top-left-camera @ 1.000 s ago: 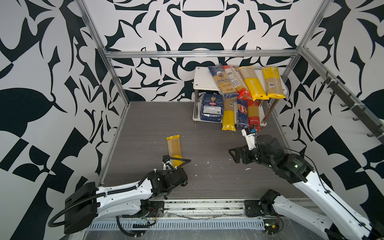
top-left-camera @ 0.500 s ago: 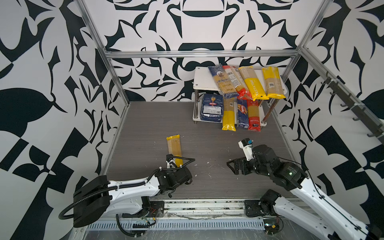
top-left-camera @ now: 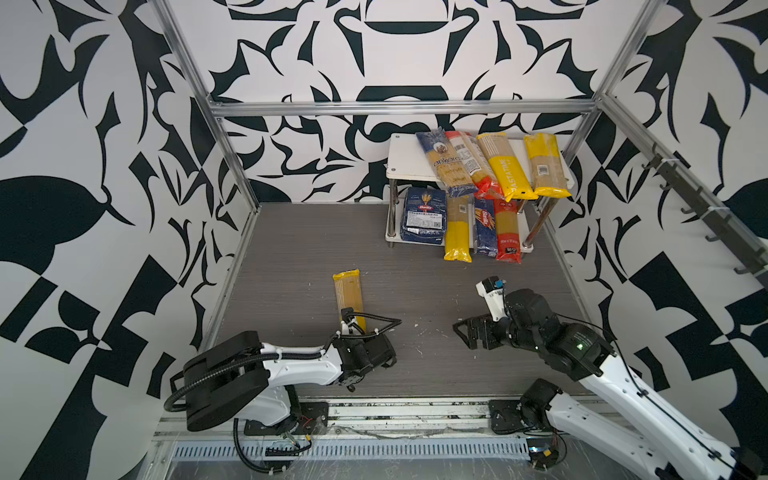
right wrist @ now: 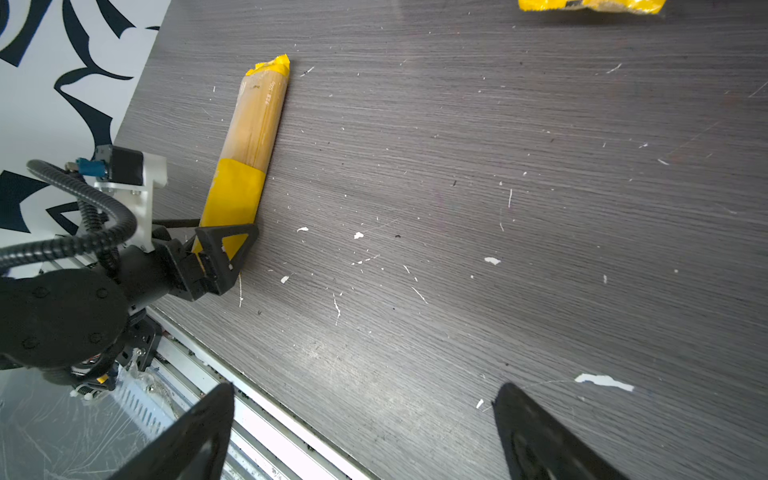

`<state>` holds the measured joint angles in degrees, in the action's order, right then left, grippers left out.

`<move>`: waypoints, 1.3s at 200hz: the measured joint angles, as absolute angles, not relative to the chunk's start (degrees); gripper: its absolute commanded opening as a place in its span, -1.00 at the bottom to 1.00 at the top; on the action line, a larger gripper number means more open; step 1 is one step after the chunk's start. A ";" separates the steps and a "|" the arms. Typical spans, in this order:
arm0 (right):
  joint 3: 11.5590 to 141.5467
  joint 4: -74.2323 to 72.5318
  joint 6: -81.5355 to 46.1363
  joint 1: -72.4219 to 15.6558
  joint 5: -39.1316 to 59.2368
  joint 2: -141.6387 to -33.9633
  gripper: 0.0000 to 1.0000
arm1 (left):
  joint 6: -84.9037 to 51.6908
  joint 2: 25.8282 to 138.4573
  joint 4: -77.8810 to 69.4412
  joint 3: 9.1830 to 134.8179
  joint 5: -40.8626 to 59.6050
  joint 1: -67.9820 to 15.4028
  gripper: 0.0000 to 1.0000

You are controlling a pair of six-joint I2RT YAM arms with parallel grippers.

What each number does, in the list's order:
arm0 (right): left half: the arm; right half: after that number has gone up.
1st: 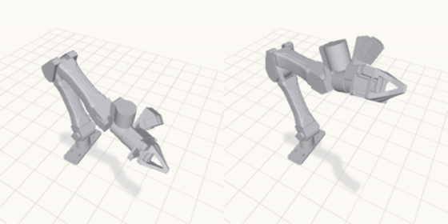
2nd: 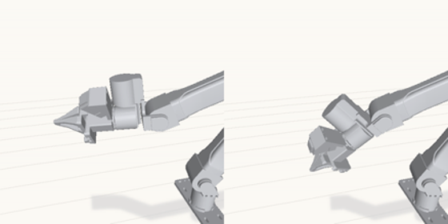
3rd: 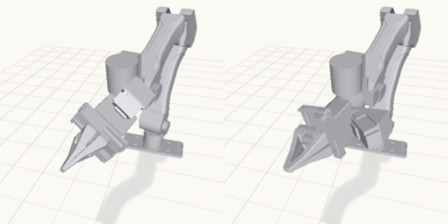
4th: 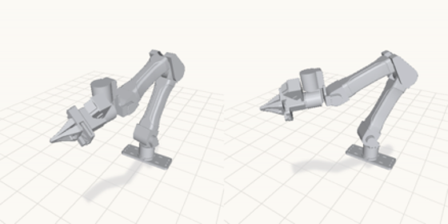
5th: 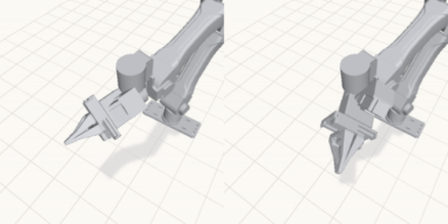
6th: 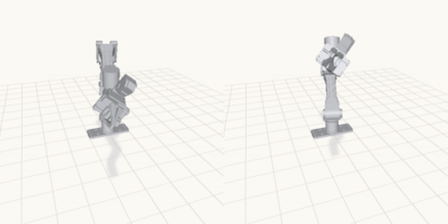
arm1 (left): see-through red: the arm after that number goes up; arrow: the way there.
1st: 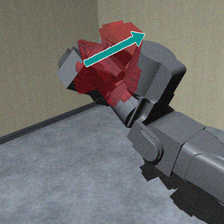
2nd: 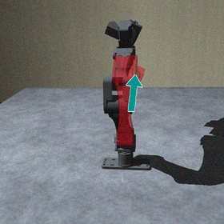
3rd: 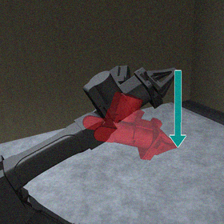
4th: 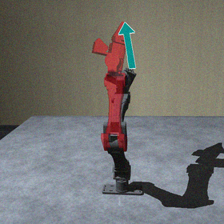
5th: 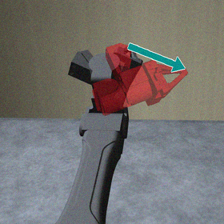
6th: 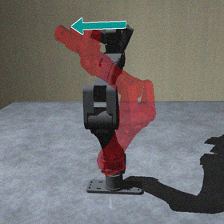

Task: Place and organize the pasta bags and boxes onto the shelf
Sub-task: 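Lower the left gripper over the yellow Pastatime bag and close on it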

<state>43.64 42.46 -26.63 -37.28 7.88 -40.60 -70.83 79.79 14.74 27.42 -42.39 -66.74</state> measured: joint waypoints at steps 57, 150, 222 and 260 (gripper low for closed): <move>48.23 43.05 -25.96 -37.28 6.68 -42.24 1.00 | -70.15 79.90 6.61 23.94 -45.80 -64.53 0.99; 49.93 42.98 -25.08 -37.28 5.72 -45.45 1.00 | -68.90 79.90 1.74 22.26 -45.69 -61.23 0.88; 50.50 42.54 -24.47 -37.28 5.08 -46.15 1.00 | -66.92 80.53 5.28 24.18 -43.59 -61.87 0.87; 50.50 42.48 -24.03 -37.28 4.78 -46.46 1.00 | -68.20 81.17 10.15 26.09 -43.38 -66.57 0.90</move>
